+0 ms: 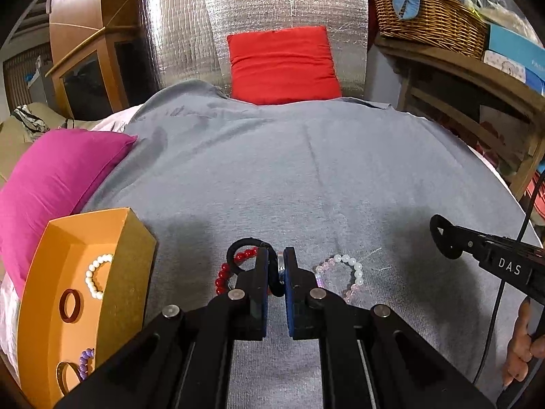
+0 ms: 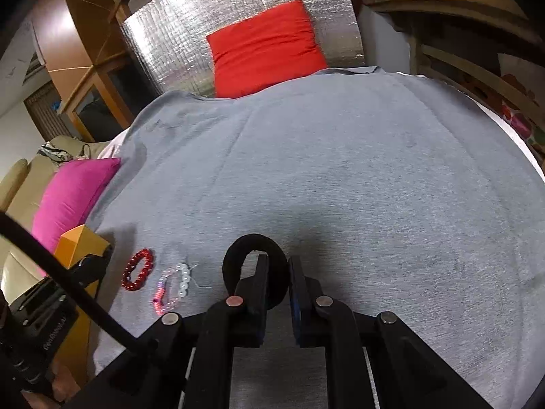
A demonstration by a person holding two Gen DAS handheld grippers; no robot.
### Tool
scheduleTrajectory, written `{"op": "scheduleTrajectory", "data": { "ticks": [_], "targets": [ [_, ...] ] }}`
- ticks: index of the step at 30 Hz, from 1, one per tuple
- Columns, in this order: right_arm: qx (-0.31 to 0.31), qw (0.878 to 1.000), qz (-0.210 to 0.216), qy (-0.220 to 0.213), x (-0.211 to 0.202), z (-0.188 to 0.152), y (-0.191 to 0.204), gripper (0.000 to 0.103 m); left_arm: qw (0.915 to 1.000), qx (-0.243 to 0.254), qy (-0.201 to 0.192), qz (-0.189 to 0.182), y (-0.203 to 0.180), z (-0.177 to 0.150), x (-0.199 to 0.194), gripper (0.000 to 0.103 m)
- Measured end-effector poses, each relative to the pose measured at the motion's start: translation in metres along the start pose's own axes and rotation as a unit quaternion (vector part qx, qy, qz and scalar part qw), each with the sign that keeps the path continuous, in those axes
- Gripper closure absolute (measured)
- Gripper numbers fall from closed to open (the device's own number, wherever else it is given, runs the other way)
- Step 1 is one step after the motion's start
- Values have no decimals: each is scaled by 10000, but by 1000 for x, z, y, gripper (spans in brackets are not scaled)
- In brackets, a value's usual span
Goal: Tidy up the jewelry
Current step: 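Lift the black hair tie with the left gripper while the right gripper holds the black ring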
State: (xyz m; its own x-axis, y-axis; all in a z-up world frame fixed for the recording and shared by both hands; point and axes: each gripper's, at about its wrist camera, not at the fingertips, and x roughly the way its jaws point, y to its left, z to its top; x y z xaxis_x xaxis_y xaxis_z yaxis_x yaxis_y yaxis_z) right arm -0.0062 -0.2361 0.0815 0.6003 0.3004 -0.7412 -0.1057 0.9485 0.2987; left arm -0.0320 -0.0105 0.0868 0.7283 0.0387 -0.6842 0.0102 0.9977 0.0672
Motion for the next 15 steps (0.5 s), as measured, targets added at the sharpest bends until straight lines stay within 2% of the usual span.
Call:
{"op": "scheduleTrajectory", "data": {
  "ticks": [15],
  "targets": [
    [-374, 9989, 167, -227, -8, -8, 32, 91, 9987, -200, -271, 372, 13, -7, -35, 94]
  ]
}}
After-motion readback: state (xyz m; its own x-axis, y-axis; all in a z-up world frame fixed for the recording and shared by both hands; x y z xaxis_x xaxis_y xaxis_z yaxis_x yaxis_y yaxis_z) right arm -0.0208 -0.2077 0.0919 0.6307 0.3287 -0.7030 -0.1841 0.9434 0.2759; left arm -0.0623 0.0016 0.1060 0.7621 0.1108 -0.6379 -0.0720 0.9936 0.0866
